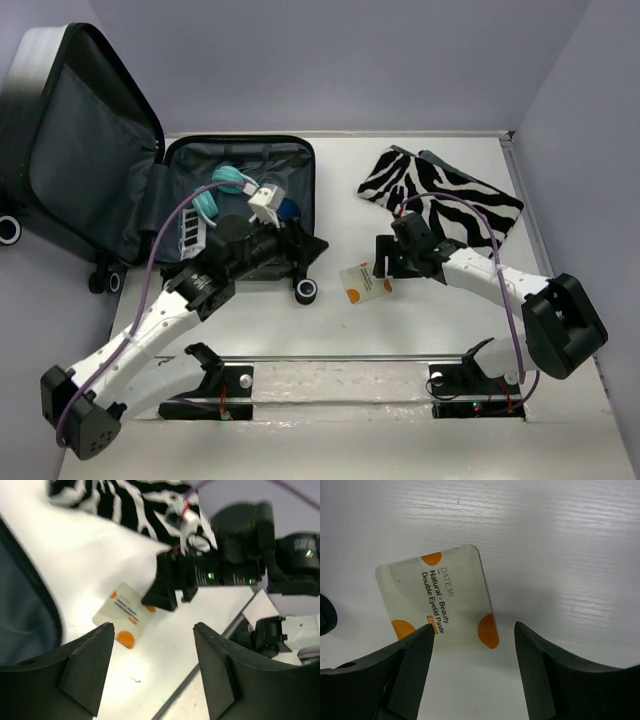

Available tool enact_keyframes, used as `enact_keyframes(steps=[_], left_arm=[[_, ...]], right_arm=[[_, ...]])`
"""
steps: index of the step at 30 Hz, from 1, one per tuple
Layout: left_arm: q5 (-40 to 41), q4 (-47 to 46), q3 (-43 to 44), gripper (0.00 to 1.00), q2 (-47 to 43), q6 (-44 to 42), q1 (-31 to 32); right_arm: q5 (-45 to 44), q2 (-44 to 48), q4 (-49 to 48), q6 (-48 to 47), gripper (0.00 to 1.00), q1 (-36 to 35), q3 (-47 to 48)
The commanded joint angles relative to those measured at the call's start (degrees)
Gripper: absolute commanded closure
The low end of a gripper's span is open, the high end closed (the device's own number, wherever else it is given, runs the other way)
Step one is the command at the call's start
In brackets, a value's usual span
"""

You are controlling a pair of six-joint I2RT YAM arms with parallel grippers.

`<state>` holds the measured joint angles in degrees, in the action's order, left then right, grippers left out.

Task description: Pack the luggage

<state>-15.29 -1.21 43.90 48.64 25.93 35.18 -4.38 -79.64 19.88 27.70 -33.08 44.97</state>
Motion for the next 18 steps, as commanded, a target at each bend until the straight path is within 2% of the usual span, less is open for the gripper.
enact_keyframes(steps=[1, 6, 8, 12, 18], left_arm=[[10.53, -4.14, -1.27, 0.27, 6.36, 6.31, 13.23], [17.11, -6.70, -3.56, 0.37, 16.47, 11.94, 18.95], [18.62, -6.52, -2.68, 0.39, 20.41, 13.35, 20.19], [23.97, -6.35, -1.45, 0.38, 27.10, 15.46, 22.91], [30.31, -4.76, 2.59, 0.34, 37.92, 16.08, 25.03]], right_arm=[[3.84, 3.34, -4.58, 1.74, 0.30, 4.59, -3.47], [8.16, 3.35, -8.10, 1.30, 0.40, 6.71, -5.86], [9.13, 3.26, -8.98, 0.95, 0.46, 7.24, -6.30], [11.58, 2.21, -10.29, -0.02, 0.51, 7.77, -7.09], [15.28, 1.15, -14.34, 0.60, 0.50, 7.77, -9.20]])
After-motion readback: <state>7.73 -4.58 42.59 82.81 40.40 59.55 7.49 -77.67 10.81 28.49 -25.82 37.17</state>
